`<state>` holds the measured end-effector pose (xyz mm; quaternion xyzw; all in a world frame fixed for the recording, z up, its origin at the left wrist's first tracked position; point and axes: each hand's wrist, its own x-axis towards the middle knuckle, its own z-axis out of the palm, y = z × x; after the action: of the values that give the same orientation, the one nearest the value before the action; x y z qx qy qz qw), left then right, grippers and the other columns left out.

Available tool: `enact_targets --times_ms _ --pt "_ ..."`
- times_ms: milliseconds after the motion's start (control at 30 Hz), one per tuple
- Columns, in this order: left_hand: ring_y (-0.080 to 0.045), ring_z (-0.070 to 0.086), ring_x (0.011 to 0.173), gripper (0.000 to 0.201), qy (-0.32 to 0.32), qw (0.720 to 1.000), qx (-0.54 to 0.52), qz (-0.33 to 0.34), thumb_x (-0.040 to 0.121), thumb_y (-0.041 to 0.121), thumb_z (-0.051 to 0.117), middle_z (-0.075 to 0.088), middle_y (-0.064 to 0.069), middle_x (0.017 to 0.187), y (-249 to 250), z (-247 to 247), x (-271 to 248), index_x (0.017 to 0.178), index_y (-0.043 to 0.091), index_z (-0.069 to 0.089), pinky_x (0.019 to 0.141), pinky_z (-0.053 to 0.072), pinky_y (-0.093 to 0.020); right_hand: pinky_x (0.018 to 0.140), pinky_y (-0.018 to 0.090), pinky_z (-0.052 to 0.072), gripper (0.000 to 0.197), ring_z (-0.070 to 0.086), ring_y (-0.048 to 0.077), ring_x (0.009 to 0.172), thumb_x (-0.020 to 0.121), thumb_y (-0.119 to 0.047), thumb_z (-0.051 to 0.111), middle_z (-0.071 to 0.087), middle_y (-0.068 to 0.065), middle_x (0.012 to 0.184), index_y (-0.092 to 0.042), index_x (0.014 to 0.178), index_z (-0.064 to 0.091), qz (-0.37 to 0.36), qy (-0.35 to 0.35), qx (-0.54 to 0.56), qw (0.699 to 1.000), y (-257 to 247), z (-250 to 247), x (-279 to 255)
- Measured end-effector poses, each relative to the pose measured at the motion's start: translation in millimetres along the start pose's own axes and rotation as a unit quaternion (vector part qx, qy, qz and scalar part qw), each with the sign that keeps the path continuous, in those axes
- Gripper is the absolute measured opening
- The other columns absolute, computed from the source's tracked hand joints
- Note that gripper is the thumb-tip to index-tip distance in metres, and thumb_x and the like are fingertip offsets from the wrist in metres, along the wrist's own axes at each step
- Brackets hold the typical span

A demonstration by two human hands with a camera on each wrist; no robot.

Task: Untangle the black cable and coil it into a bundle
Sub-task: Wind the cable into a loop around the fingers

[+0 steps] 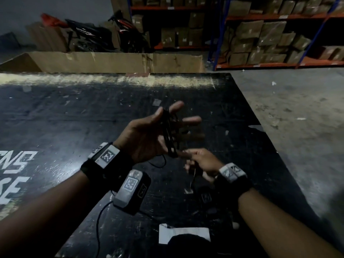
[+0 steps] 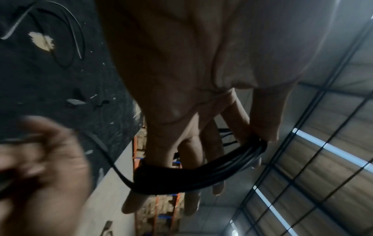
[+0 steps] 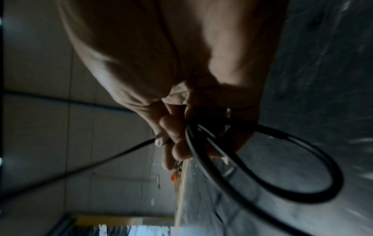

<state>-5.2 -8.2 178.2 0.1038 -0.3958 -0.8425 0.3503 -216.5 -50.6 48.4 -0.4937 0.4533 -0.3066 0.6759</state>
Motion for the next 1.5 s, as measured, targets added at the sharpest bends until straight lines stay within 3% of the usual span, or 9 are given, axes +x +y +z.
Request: enact_targets --times_ms 133,233,333,533,800,933,1133,1267,1500 --pt "-0.05 0.053 0.133 0.045 0.044 0.992 0.068 -0.094 0.091 0.033 0.071 0.056 -0.023 0.147 -31 -6 -14 0.131 0.013 0.067 0.102 0.048 -0.065 0.054 0.022 0.042 0.028 0.054 0.022 0.055 0.088 -0.024 0.072 0.065 0.014 0.071 0.001 0.102 0.077 -0.017 0.029 -0.039 0.999 -48 -18 8" --pt "-0.05 0.054 0.133 0.039 0.118 0.972 0.157 -0.128 0.102 0.019 0.055 0.056 -0.026 0.147 -44 -18 -22 0.132 -0.004 0.061 0.106 0.037 -0.067 0.051 0.02 0.044 0.017 0.059 0.01 0.056 0.083 -0.026 0.078 0.074 0.003 0.066 -0.01 0.088 0.082 -0.055 0.03 -0.238 0.969 -91 -19 -6" --pt "-0.038 0.065 0.124 0.04 0.166 0.957 0.191 -0.144 0.107 0.006 0.04 0.06 -0.025 0.143 -47 -24 -25 0.136 -0.021 0.048 0.092 0.054 -0.046 0.068 0.026 0.048 0.014 0.068 0.01 0.074 0.077 -0.028 0.084 0.081 0.006 0.082 -0.015 0.082 0.084 -0.103 0.007 -0.357 0.928 -116 -4 -23" --pt "-0.016 0.075 0.106 0.03 0.193 0.939 0.23 -0.167 0.106 0.002 0.043 0.065 -0.011 0.137 -41 -27 -22 0.12 -0.016 0.063 0.071 0.059 -0.023 0.063 0.026 0.051 0.011 0.069 0.006 0.072 0.077 -0.03 0.084 0.078 -0.005 0.073 -0.019 0.075 0.083 -0.14 0.037 -0.444 0.885 -122 20 -36" --pt "-0.046 0.065 0.118 0.035 0.247 0.906 0.315 -0.134 0.096 0.021 0.065 0.075 -0.013 0.124 -37 -37 -16 0.115 -0.008 0.073 0.095 0.056 -0.039 0.057 0.024 0.048 0.01 0.064 -0.001 0.057 0.082 -0.029 0.08 0.073 -0.007 0.063 -0.019 0.079 0.081 -0.157 0.028 -0.441 0.883 -115 20 -51" --pt "-0.011 0.07 0.073 0.034 0.265 0.912 0.305 -0.077 0.105 0.012 0.048 0.078 -0.004 0.096 -36 -32 -14 0.116 -0.015 0.066 0.059 0.052 -0.017 0.055 0.025 0.052 0.015 0.063 0.014 0.053 0.1 -0.014 0.056 0.072 0.01 0.067 -0.004 0.097 0.067 -0.111 -0.066 -0.29 0.948 -91 28 -63" --pt "-0.032 0.063 0.129 0.043 0.287 0.927 0.243 0.009 0.093 0.026 0.058 0.063 -0.009 0.145 -21 -25 -7 0.13 0.004 0.067 0.109 0.046 -0.057 0.058 0.023 0.049 0.029 0.06 0.015 0.059 0.105 -0.018 0.042 0.066 0.011 0.069 0.0 0.103 0.065 -0.059 -0.136 -0.012 0.989 -59 31 -66" --pt "-0.036 0.06 0.132 0.04 0.313 0.923 0.215 0.067 0.103 0.025 0.049 0.061 -0.012 0.146 -2 -28 2 0.139 0.012 0.06 0.114 0.038 -0.063 0.063 0.032 0.05 0.019 0.06 0.017 0.061 0.092 -0.016 0.059 0.064 0.008 0.068 -0.008 0.104 0.072 -0.043 -0.139 0.084 0.986 -43 36 -65" --pt "-0.034 0.057 0.136 0.039 0.311 0.92 0.197 0.136 0.105 0.034 0.043 0.058 -0.006 0.15 46 -29 8 0.14 0.028 0.058 0.115 0.032 -0.069 0.037 0.017 0.026 0.028 0.037 0.004 0.037 0.096 -0.024 0.055 0.047 0.0 0.056 -0.007 0.114 0.066 -0.029 -0.053 0.241 0.969 -9 36 -56"
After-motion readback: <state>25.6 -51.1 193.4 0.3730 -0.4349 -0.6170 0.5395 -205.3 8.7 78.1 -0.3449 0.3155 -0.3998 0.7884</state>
